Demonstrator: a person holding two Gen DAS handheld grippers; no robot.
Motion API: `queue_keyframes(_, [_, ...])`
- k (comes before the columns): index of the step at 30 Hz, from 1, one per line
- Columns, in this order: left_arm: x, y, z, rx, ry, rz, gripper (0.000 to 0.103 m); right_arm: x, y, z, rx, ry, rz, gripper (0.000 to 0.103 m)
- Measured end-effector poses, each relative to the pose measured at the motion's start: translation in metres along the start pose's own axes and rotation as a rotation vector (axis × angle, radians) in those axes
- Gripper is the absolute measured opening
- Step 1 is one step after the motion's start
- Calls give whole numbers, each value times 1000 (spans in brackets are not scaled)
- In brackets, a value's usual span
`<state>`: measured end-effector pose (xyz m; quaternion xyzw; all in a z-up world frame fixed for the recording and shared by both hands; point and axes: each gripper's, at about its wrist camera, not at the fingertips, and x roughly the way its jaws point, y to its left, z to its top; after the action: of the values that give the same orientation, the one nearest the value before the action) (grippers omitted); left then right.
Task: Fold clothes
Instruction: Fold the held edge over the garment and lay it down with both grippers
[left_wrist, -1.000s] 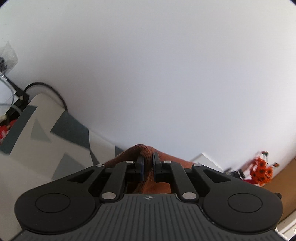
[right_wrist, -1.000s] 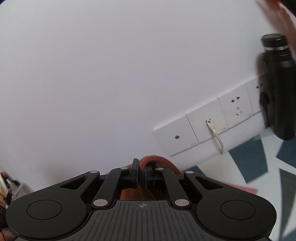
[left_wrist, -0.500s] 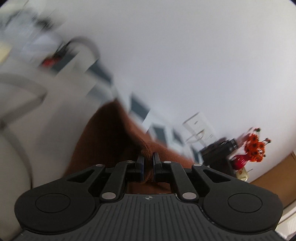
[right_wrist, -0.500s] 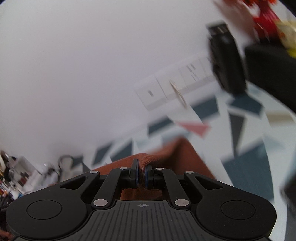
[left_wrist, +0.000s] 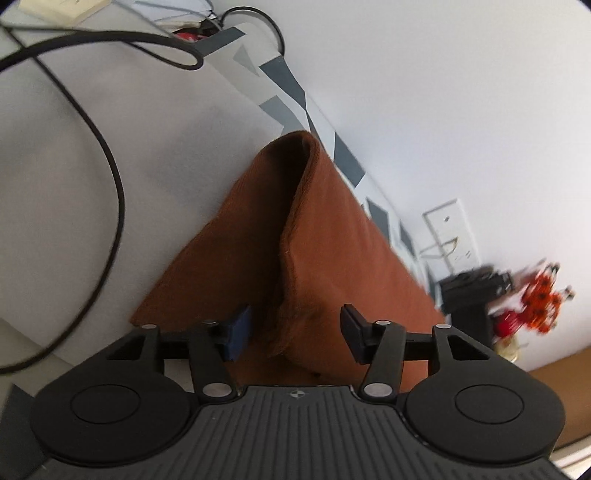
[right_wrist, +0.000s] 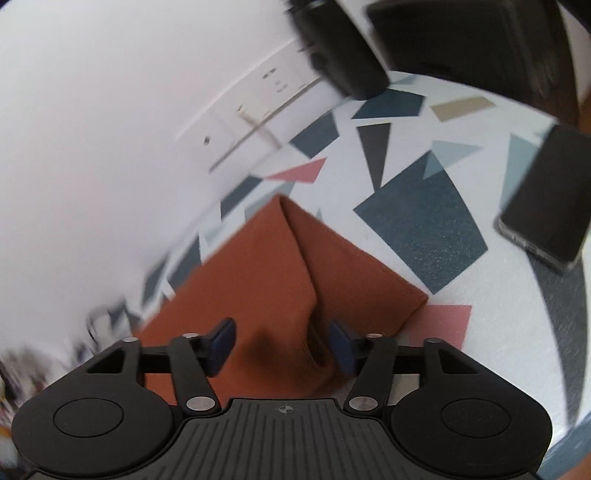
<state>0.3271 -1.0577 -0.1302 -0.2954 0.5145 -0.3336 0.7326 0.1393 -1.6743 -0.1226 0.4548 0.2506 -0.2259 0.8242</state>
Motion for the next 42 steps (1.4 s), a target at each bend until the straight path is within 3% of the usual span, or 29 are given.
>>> queue_keyframes(3, [9, 1, 0, -15, 20, -6, 56, 18, -6, 0, 49, 70, -33, 57])
queue_keyframes(5, [14, -3, -3, 9, 22, 4, 34, 32, -10, -5, 85, 133, -76, 55])
queue_keyframes(6, [15, -6, -4, 33, 19, 16, 17, 37, -11, -7, 101, 149, -86, 41])
queue_keyframes(7, [14, -8, -4, 43, 13, 17, 16, 39, -10, -9, 108, 146, -89, 33])
queue_keyframes(8, [13, -10, -4, 50, 6, 16, 15, 38, -7, -9, 98, 124, -87, 18])
queue_keyframes(9, [10, -13, -3, 56, -5, 9, 14, 36, -2, -7, 77, 106, -69, 13])
queue_keyframes(17, [-21, -49, -5, 106, -21, -53, 12, -6, 50, 22, -127, -115, 45, 10])
queue_keyframes(21, [-13, -32, -19, 104, 31, 17, 12, -8, 35, 18, -137, -58, -1, 10])
queue_keyframes(26, [10, -12, -35, 150, 73, 120, 12, 19, -3, -18, -141, 76, -162, 11])
queue_keyframes(29, [11, -19, -32, 179, 65, 153, 13, 21, -13, -28, -97, 99, -194, 23])
queue_keyframes(30, [9, -23, -29, 192, 59, 175, 16, 19, -11, -29, -102, 95, -201, 28])
queue_keyframes(32, [6, -32, -25, 217, 46, 219, 35, 15, -3, -27, -132, 83, -216, 44])
queue_keyframes(34, [3, -40, -20, 243, 33, 264, 59, 9, 9, -24, -180, 45, -212, 47])
queue_keyframes(37, [-3, -56, -12, 328, -12, 287, 73, 6, 30, -21, -287, -1, -197, 62])
queue_keyframes(39, [2, -66, -11, 400, -16, 320, 78, 12, 45, -20, -376, -15, -179, 72])
queue_keyframes(42, [24, -81, -12, 486, -6, 369, 79, 38, 65, -22, -501, 24, -189, 77])
